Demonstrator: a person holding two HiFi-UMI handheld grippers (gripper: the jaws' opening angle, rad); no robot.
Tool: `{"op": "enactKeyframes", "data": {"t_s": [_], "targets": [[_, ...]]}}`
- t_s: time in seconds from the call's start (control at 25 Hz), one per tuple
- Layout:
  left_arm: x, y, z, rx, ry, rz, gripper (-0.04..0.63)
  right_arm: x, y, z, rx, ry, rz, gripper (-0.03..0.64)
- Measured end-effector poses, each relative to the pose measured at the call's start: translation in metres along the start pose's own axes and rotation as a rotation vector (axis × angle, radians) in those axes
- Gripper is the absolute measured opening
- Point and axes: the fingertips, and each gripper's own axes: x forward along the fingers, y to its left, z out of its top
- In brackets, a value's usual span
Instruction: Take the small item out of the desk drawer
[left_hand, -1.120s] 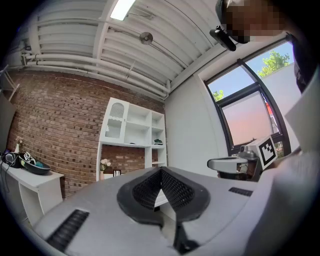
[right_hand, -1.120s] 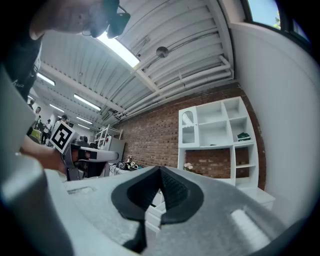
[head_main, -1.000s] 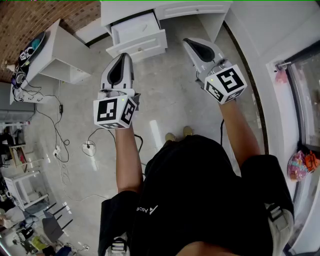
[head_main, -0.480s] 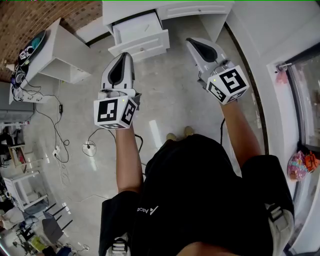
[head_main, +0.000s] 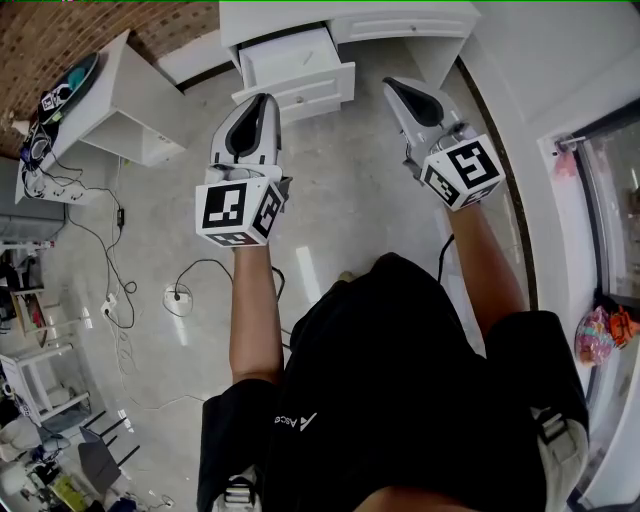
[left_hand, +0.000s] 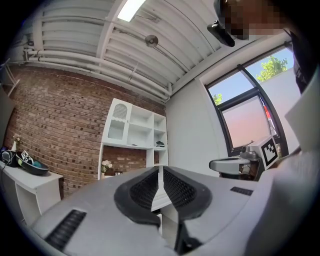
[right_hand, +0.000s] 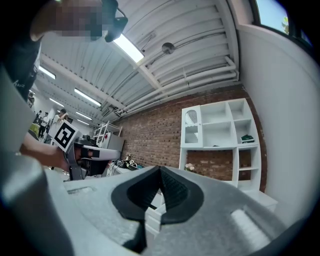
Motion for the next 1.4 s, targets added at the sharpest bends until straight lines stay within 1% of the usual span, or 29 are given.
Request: {"op": "enactKeyframes", "data": {"t_s": [0.08,0.28,0.44,0.6,0.76,0.96,1.24,1.4], "targets": [[0.001,0.008,-0.004,0.0,0.012,0.001,0.059,0.005,0.005,-0.002,-0.007,0.004,0.001,0.0],[0.013,0.031,-0.014,0.006,0.045,0.004,0.118,0.025,0.003,-0.007,-0.008,0.014,-0.003,0.0],[0.036,0.048,-0.027,0.011,0.071,0.007,0.163,0.046,-0.011,-0.018,-0.011,0.019,-0.003,0.0],[0.069,0.066,-0.042,0.015,0.092,0.008,0.192,0.072,-0.037,-0.033,-0.019,0.02,0.0,0.0],[0.118,0.09,-0.058,0.015,0.117,0.016,0.198,0.11,-0.076,-0.046,-0.038,0.026,0.011,0.0],[0.196,0.123,-0.087,0.02,0.174,0.023,0.206,0.162,-0.14,-0.066,-0.068,0.039,0.027,0.0],[0.311,0.159,-0.15,0.016,0.3,0.03,0.219,0.235,-0.239,-0.109,-0.045,0.068,0.052,0.0],[0.366,0.175,-0.192,0.004,0.394,0.043,0.219,0.269,-0.291,-0.136,-0.015,0.086,0.073,0.0]]}}
